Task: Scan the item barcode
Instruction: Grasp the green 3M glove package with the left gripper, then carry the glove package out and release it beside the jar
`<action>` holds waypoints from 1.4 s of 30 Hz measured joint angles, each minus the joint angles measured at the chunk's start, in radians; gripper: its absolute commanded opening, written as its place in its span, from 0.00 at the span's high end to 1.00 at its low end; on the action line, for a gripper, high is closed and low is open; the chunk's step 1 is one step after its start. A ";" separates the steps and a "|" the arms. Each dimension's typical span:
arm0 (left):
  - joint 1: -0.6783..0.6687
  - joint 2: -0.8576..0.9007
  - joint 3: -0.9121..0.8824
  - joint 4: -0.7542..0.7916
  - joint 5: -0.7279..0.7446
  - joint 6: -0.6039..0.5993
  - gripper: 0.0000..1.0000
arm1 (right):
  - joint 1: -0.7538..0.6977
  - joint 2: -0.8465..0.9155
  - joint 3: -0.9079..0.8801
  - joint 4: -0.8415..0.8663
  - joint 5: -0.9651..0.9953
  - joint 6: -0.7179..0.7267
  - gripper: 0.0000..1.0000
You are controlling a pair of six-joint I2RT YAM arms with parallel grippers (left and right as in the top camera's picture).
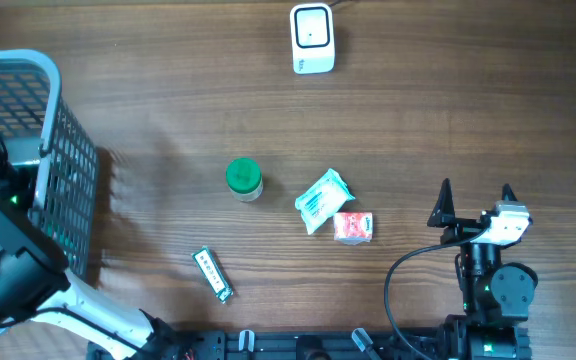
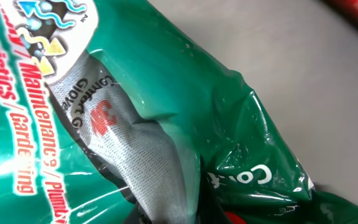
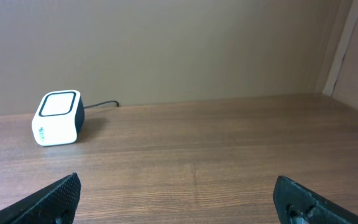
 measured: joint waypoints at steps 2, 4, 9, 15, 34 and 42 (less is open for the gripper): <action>0.000 -0.032 -0.026 -0.016 0.026 0.022 0.96 | 0.000 0.000 0.000 0.000 0.000 0.000 0.00; 0.000 -0.067 -0.035 -0.022 0.060 0.046 0.96 | 0.000 0.000 0.000 0.000 0.000 0.000 0.00; 0.000 -0.243 -0.036 -0.051 0.150 0.096 0.96 | 0.000 0.000 0.000 0.000 0.000 0.000 0.00; 0.000 -0.366 -0.036 -0.060 0.188 0.124 0.96 | 0.000 0.000 0.000 0.000 0.000 0.000 0.00; 0.128 -0.759 0.058 -0.069 0.127 0.129 0.96 | 0.000 0.000 0.000 0.000 0.000 0.000 0.00; 0.114 -0.897 0.066 -0.055 0.402 0.198 0.96 | 0.000 0.000 0.000 0.000 0.000 0.000 0.00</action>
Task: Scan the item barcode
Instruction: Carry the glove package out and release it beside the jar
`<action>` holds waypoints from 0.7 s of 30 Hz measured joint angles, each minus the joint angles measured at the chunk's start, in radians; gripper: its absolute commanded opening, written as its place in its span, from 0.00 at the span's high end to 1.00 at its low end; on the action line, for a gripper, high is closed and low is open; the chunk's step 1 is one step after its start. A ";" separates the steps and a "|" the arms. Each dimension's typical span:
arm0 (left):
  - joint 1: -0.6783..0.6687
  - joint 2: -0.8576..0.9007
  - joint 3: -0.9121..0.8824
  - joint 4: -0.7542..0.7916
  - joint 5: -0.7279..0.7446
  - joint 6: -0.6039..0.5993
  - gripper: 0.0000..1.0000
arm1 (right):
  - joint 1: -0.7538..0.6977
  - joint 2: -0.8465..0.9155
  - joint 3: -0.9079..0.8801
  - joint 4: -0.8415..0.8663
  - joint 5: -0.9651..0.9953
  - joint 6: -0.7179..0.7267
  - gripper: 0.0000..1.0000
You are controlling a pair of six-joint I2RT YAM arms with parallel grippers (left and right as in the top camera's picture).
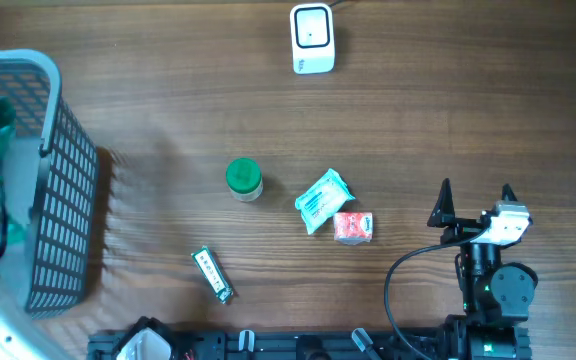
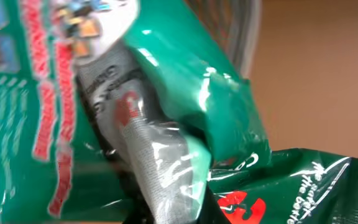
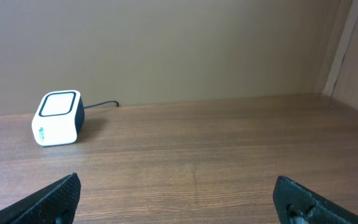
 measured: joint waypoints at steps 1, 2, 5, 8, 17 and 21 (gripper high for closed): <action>-0.039 -0.013 0.000 0.011 0.039 0.014 0.96 | 0.000 0.000 0.000 0.000 0.000 0.000 0.00; -0.074 -0.024 0.000 0.022 0.056 0.025 0.96 | 0.000 0.000 0.000 0.000 0.000 0.000 0.00; -0.200 -0.066 0.000 0.054 0.067 0.054 0.96 | 0.000 0.000 0.000 0.000 0.000 0.000 0.00; -0.336 -0.114 0.001 0.066 0.017 0.089 0.96 | 0.000 0.000 0.000 0.000 0.000 0.000 0.00; -0.707 -0.062 0.006 -0.080 -0.077 0.339 0.96 | 0.000 0.000 0.000 0.000 0.000 0.000 0.00; -0.883 0.063 0.010 -0.198 -0.122 0.470 0.96 | 0.000 0.000 0.000 0.000 0.000 0.000 0.00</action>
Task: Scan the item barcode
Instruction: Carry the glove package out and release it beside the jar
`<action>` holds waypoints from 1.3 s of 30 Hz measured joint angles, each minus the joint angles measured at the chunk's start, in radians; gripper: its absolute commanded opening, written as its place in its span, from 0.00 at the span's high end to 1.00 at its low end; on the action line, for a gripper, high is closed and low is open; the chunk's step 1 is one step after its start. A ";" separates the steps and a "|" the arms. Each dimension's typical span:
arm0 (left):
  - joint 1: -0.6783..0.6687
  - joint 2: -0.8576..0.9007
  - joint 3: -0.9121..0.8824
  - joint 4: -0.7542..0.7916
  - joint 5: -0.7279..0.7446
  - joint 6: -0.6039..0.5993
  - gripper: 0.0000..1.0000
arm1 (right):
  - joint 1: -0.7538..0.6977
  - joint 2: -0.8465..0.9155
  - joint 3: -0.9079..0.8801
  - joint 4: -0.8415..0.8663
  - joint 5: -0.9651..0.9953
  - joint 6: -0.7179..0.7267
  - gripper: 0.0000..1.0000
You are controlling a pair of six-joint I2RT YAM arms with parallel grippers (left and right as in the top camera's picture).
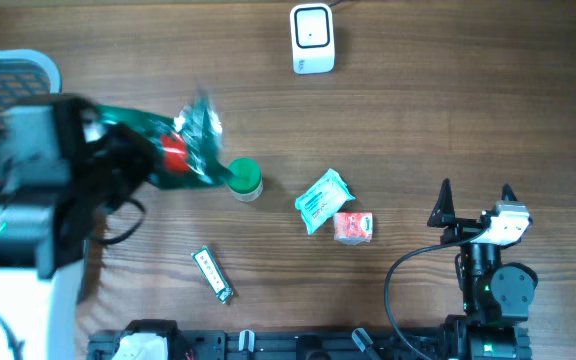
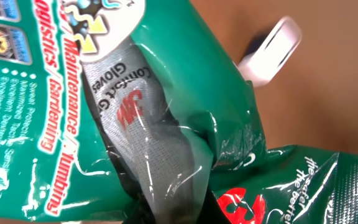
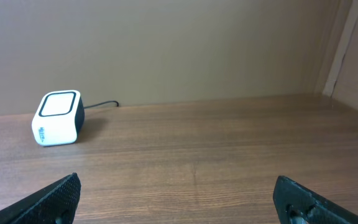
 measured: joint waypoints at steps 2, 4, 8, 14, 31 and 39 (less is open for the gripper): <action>-0.077 0.064 -0.003 -0.042 -0.034 0.037 0.96 | 0.000 0.000 0.000 0.000 0.000 0.000 0.00; -0.142 0.100 -0.019 -0.053 -0.083 0.058 0.96 | 0.000 0.000 0.000 0.000 0.000 0.000 0.00; -0.249 0.107 -0.101 -0.052 -0.135 0.074 0.96 | 0.000 0.000 0.000 0.000 0.000 0.000 0.00; -0.278 0.107 -0.272 0.030 -0.157 0.077 0.96 | 0.000 0.000 0.000 0.000 0.000 0.000 0.00; -0.278 0.142 -0.685 0.538 -0.177 0.095 0.96 | 0.000 0.000 0.000 0.000 0.000 0.000 0.00; -0.278 0.338 -0.699 0.626 -0.178 0.236 0.96 | 0.000 0.000 0.000 0.000 0.000 0.000 0.00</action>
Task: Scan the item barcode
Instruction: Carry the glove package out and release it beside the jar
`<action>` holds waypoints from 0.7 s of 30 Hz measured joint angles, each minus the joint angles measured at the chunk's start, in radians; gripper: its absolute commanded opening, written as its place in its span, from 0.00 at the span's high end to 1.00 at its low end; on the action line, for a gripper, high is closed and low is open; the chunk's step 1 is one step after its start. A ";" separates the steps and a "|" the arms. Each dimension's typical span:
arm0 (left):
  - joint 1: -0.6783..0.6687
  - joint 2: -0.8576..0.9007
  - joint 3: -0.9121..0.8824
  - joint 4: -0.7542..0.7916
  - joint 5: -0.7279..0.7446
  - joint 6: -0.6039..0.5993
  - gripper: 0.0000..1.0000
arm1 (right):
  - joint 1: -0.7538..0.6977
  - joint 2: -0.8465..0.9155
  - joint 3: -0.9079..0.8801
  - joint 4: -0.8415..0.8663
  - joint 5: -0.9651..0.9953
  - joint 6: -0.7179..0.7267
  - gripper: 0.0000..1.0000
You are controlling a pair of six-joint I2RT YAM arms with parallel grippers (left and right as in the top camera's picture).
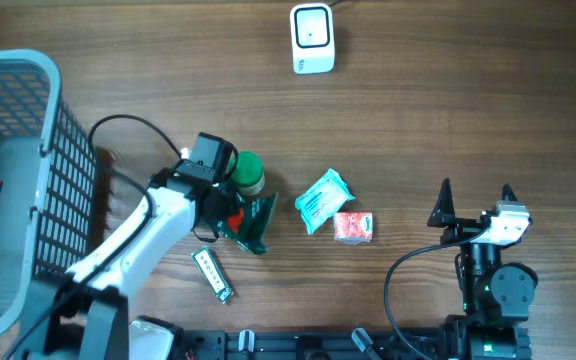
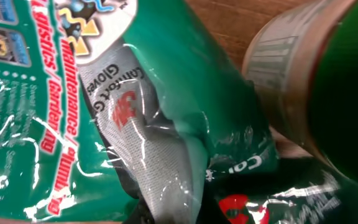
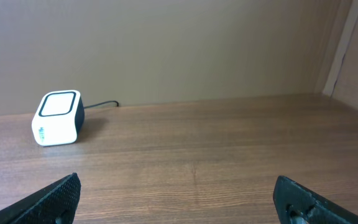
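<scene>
A green glove package (image 1: 251,222) with red and white print lies low over the table, just in front of a green-lidded jar (image 1: 247,174). My left gripper (image 1: 226,213) is shut on it. In the left wrist view the package (image 2: 104,112) fills the frame and the jar (image 2: 303,87) looms close at right; the fingers are hidden. The white barcode scanner (image 1: 311,38) stands at the far middle edge, also seen as the scanner (image 3: 57,118) from the right wrist. My right gripper (image 1: 473,205) rests open at the front right, nothing between its fingertips (image 3: 48,202).
A grey mesh basket (image 1: 63,150) stands at the left with a red item inside. A teal packet (image 1: 323,200) and a red-white packet (image 1: 353,227) lie mid-table. A small green bar (image 1: 213,275) lies near the front.
My left arm has come down and moved right; the green package was held high, left of the jar, and now sits low just in front of the jar. The right arm is unchanged.
My left gripper was down in the basket, shut on the green package. Then it held the package up over the basket. Later the package was over the table beside the jar, and now it is low, right next to the jar.
</scene>
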 measured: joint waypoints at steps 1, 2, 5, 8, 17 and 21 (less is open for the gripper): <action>0.000 0.015 0.000 0.011 -0.001 0.008 0.96 | 0.000 0.000 0.000 0.000 0.000 0.000 0.00; 0.000 0.024 0.000 0.021 -0.003 0.016 0.88 | 0.000 0.000 0.000 0.000 0.000 0.000 0.00; 0.000 0.031 0.000 0.032 -0.003 0.032 0.00 | 0.000 0.000 0.000 0.000 0.000 0.000 0.00; 0.000 0.031 0.000 0.027 -0.003 0.040 0.00 | 0.000 0.000 0.000 0.000 0.000 0.000 0.00; 0.000 0.031 0.002 -0.011 -0.003 0.043 0.00 | 0.000 0.000 0.000 0.000 0.000 0.000 0.00; 0.000 0.017 0.063 -0.119 -0.003 0.043 0.00 | 0.000 0.000 0.000 0.000 0.000 0.000 0.00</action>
